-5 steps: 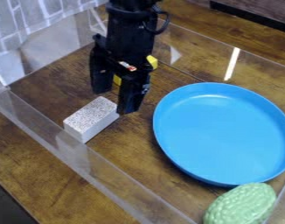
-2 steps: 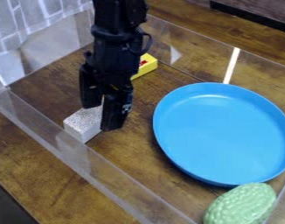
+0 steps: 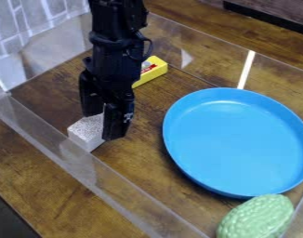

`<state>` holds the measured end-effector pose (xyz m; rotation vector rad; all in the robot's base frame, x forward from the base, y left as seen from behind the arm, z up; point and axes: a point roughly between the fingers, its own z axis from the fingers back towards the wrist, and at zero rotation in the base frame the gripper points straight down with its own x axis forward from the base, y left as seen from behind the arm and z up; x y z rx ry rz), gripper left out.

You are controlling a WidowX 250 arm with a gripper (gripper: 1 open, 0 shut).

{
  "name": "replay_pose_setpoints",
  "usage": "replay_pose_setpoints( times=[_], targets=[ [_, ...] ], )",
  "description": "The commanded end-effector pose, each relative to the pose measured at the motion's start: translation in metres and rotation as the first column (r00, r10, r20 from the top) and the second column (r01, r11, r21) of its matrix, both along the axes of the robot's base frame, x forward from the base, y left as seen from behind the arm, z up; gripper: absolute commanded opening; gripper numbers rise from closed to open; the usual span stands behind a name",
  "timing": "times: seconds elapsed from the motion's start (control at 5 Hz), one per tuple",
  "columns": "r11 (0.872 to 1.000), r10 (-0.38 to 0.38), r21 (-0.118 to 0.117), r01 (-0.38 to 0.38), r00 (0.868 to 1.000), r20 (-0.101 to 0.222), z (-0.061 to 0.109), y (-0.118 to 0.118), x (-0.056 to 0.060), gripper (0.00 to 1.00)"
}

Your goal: Put the white object in the blue tray

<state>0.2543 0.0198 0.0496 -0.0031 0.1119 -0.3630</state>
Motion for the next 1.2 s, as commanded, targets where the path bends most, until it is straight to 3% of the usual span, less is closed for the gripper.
replay_pose_setpoints(
  times=[0.0,0.8,1.0],
  targets=[
    [1.000,0.024,-0.005,-0.024,0.999,0.027,-0.001,0.008,0.002,1.00],
    [0.999,0.044,-0.023,-0.043,0.998,0.034,-0.034,0.025,0.001,1.00],
    [0.998,0.051,-0.030,-0.050,0.998,0.038,-0.036,0.031,0.000,0.00]
  ],
)
